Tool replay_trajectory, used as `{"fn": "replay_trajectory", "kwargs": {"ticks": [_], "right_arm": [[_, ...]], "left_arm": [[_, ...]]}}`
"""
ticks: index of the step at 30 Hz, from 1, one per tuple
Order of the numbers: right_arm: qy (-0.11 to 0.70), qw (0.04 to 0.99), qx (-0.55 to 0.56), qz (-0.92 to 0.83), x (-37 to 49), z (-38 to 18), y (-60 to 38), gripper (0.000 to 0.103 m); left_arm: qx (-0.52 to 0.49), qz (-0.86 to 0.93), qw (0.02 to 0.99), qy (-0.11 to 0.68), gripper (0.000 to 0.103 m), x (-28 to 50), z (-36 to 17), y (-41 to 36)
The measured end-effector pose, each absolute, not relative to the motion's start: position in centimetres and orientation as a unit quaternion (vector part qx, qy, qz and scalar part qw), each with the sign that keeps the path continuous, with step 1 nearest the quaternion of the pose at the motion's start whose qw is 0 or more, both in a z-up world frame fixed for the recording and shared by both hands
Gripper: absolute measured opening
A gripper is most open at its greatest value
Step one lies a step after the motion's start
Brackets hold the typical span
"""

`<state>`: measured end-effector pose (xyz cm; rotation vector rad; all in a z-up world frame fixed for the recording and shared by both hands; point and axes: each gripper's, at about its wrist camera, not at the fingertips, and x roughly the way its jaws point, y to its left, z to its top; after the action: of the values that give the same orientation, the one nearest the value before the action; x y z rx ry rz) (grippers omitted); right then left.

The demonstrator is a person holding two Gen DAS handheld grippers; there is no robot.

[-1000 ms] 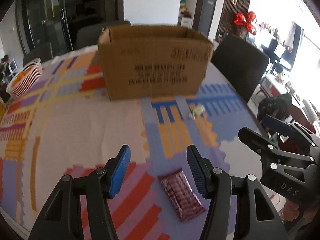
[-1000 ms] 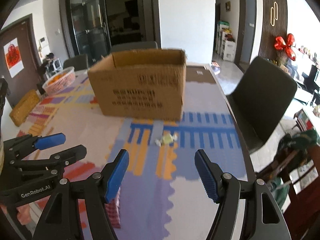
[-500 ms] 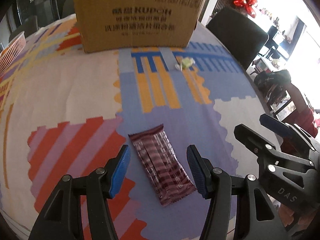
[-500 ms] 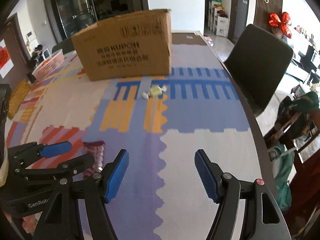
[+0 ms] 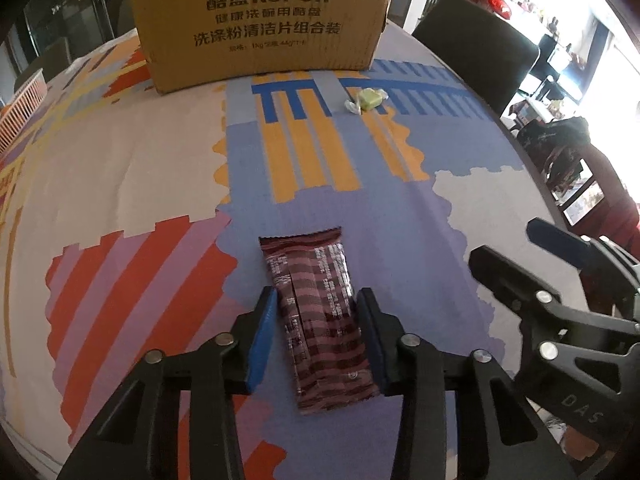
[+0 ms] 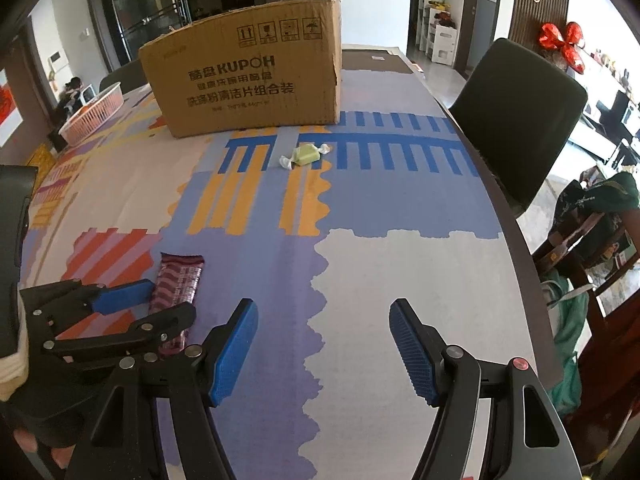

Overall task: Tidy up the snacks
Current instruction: 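Close the left gripper on the striped brown bar and lift it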

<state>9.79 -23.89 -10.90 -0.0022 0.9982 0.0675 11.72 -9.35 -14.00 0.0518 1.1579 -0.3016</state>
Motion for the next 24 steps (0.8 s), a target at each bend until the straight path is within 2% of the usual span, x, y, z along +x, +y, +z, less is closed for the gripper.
{"fn": "replay_trajectory", "kwargs": {"ticks": [3, 5, 7, 10, 12, 13, 19, 24], "right_arm": [[0.481, 0.876, 0.001, 0.036, 9.8, -11.0, -23.7, 0.069], [0.483, 0.875, 0.001, 0.037, 9.9, -11.1, -23.5, 0.069], [0.485, 0.874, -0.001, 0.038, 10.0, -11.2, -23.3, 0.069], [0.487, 0.872, -0.003, 0.040, 10.0, -11.3, -23.0, 0.069], [0.489, 0.871, -0.008, 0.041, 10.1, -11.4, -22.7, 0.069], [0.489, 0.871, -0.011, 0.040, 10.2, -11.4, -22.7, 0.069], [0.489, 0.872, -0.015, 0.026, 9.9, -11.3, -23.4, 0.069], [0.490, 0.872, -0.013, 0.015, 9.5, -11.4, -24.1, 0.069]], "left_arm": [[0.022, -0.147, 0.828, 0.541, 0.033, 11.7, -13.9, -9.2], [0.020, -0.147, 0.832, 0.535, 0.009, 11.8, -13.7, -9.0], [0.016, -0.153, 0.832, 0.533, 0.006, 12.0, -13.4, -8.8], [0.001, -0.169, 0.824, 0.541, 0.007, 12.2, -13.8, -8.7], [0.007, -0.165, 0.829, 0.534, 0.021, 11.8, -13.6, -8.7], [0.011, -0.168, 0.829, 0.533, 0.032, 11.7, -13.5, -8.9], [0.025, -0.183, 0.823, 0.537, 0.041, 11.0, -14.0, -9.8], [0.059, -0.180, 0.825, 0.533, 0.045, 10.7, -14.3, -10.9]]}}
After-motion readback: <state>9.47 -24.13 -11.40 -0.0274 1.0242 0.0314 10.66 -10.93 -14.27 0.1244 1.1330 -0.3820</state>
